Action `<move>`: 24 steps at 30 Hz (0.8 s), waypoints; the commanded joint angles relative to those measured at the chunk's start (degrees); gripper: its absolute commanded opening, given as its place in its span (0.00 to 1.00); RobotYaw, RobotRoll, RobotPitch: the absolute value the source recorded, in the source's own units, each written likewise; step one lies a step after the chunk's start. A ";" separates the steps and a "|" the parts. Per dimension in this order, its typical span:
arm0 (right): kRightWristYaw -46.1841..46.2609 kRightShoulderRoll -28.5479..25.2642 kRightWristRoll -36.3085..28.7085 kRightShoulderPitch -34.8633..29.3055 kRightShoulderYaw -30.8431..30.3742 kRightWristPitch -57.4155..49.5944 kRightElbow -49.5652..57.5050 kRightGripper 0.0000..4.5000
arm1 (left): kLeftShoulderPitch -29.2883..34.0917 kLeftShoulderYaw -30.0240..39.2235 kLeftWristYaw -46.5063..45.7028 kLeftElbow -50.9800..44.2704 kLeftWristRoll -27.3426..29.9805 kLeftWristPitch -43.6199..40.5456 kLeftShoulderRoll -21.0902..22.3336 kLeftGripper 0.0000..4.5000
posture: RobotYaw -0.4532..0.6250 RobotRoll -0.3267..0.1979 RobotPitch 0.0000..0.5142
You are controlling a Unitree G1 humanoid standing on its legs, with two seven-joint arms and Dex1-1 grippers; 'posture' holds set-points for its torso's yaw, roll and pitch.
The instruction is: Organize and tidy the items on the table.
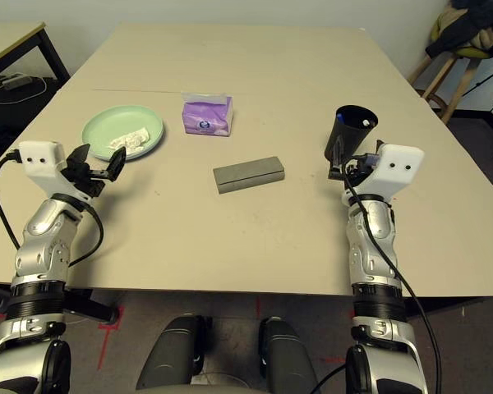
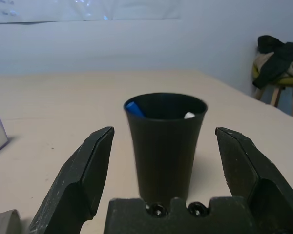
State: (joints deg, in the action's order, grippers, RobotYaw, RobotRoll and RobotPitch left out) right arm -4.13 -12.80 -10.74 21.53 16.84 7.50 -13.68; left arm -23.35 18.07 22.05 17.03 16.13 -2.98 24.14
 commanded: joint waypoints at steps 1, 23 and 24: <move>-0.55 -0.77 -0.78 0.42 0.43 -0.87 -0.43 1.00 | -0.75 0.48 0.43 2.52 0.10 1.62 0.60 1.00 | 0.60 0.62 0.16; 4.13 -0.92 2.76 -2.71 0.38 -1.61 0.67 1.00 | -4.34 0.98 -6.98 6.65 -1.66 3.59 -0.23 1.00 | 0.60 0.62 0.20; 4.24 -0.89 2.79 -2.77 0.33 -1.39 0.52 1.00 | -4.31 0.85 -7.58 6.33 -1.78 3.66 -0.44 1.00 | 0.60 0.62 0.20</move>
State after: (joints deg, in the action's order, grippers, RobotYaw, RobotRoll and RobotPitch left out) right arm -0.45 -13.45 -8.64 18.93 16.72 5.53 -11.92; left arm -27.32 19.01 15.66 23.48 15.21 0.11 24.36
